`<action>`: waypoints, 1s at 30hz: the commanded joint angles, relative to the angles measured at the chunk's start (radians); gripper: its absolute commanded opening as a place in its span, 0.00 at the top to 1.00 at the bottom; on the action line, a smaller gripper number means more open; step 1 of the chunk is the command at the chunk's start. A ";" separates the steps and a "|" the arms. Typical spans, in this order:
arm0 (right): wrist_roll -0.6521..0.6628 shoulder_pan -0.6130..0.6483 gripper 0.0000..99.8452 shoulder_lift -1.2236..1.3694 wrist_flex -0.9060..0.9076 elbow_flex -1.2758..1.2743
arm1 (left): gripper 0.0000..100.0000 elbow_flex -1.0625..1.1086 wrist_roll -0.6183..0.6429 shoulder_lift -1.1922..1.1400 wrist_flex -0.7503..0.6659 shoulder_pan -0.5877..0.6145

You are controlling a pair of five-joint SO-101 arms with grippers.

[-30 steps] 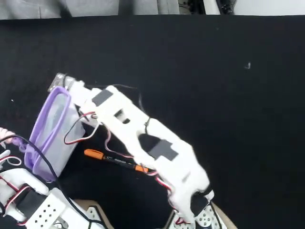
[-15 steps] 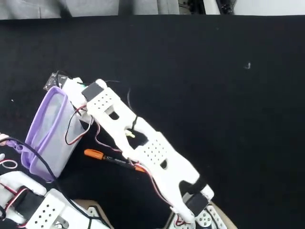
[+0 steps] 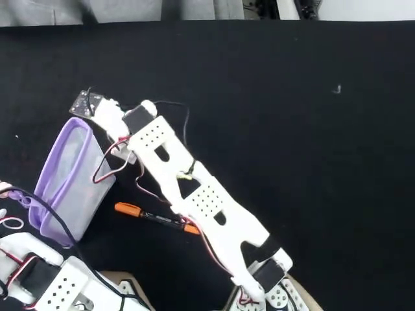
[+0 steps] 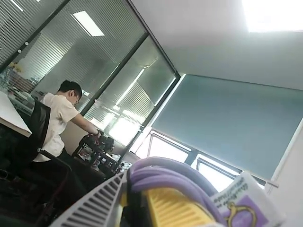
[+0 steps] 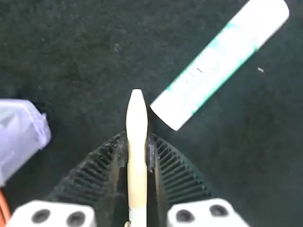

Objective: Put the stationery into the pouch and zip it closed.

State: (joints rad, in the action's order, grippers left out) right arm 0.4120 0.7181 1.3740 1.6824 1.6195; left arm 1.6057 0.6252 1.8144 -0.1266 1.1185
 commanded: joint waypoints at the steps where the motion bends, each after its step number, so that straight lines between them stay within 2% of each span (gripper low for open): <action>1: -0.014 -0.035 0.99 -0.094 0.041 0.053 | 0.97 -0.005 0.000 0.006 -0.018 0.005; 9: -0.014 -0.081 0.99 -0.205 0.081 0.053 | 0.97 -0.005 0.000 0.006 -0.018 0.001; 18: -0.017 -0.206 0.99 -0.512 0.080 0.053 | 0.97 -0.005 -0.006 0.006 -0.014 -0.157; 23: -0.100 -0.270 0.99 -0.727 0.064 0.050 | 0.97 -0.005 -0.006 0.006 -0.014 -0.170; 27: -0.106 -0.262 0.99 -0.863 0.044 0.048 | 0.97 -0.004 -0.006 0.005 -0.014 -0.171; 30: -0.180 -0.232 0.99 -0.947 0.029 0.050 | 0.97 -0.004 -0.006 0.005 -0.012 -0.171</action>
State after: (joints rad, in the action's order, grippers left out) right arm 0.2938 0.4649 0.5501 1.7346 1.6226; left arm 1.6088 0.6252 1.8128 -0.1297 0.9605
